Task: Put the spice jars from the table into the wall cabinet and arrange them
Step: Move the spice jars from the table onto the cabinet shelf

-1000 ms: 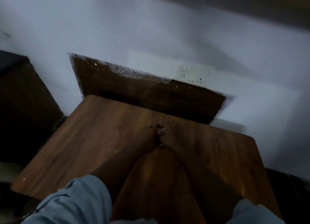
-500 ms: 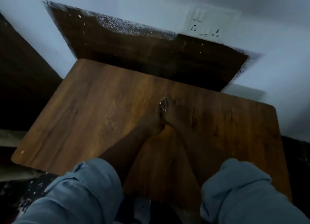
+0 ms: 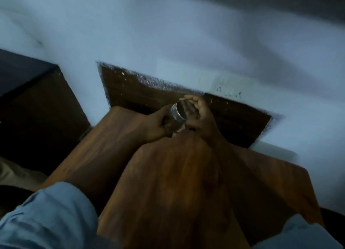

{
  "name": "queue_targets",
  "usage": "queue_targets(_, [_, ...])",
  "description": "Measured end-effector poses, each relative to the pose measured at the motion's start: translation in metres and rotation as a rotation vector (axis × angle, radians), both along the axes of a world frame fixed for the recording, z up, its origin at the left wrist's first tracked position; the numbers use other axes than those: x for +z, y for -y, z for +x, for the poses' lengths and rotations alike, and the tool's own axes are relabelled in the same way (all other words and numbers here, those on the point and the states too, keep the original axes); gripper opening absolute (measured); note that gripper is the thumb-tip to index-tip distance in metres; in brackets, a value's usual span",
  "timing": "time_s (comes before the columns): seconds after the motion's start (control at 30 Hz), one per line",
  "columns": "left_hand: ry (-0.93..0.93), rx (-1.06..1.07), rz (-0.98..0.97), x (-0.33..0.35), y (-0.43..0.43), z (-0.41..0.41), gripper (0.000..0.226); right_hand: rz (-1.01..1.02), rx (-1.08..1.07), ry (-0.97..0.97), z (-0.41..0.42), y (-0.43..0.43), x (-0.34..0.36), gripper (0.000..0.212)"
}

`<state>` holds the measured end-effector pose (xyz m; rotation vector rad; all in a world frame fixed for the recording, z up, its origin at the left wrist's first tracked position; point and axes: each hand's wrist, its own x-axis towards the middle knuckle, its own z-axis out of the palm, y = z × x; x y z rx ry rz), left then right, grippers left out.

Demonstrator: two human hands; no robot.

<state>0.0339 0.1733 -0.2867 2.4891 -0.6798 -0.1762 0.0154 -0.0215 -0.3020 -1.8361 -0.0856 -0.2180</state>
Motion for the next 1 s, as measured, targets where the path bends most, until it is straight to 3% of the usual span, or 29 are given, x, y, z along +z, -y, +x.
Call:
queue_targets(0.1, [0.038, 0.072, -0.374, 0.04, -0.011, 0.021, 0.078, 0.07, -0.011, 0.159, 0.013, -0.016, 0.056, 0.074])
queue_targets(0.17, [0.24, 0.207, -0.496, 0.066, -0.009, 0.034, 0.079, -0.015, -0.083, 0.29, 0.021, -0.034, 0.102, 0.068])
queue_targets(0.3, [0.757, 0.457, -0.568, 0.14, -0.005, 0.046, 0.076, -0.124, -0.17, 0.599, 0.038, -0.073, 0.181, 0.078])
queue_targets(0.4, [0.919, 0.512, -0.59, 0.192, -0.007, 0.053, 0.068, -0.203, -0.234, 0.794, 0.059, -0.091, 0.241, 0.083])
queue_targets(0.5, [0.933, 0.47, -0.602, 0.234, -0.014, 0.072, 0.066, -0.255, -0.25, 0.844, 0.083, -0.094, 0.29, 0.089])
queue_targets(0.6, [0.866, 0.421, -0.568, 0.253, -0.016, 0.095, 0.066, -0.274, -0.252, 0.77, 0.109, -0.092, 0.314, 0.09])
queue_targets(0.73, [0.822, 0.447, -0.441, 0.25, -0.014, 0.124, 0.064, -0.493, -0.277, 0.707, 0.142, -0.091, 0.311, 0.087])
queue_targets(0.87, [0.859, 0.541, -0.325, 0.248, -0.014, 0.142, 0.075, -0.548, -0.345, 0.675, 0.166, -0.094, 0.308, 0.09])
queue_targets(1.0, [0.878, 0.574, -0.236, 0.256, -0.014, 0.155, 0.073, -0.649, -0.382, 0.621, 0.183, -0.092, 0.31, 0.088])
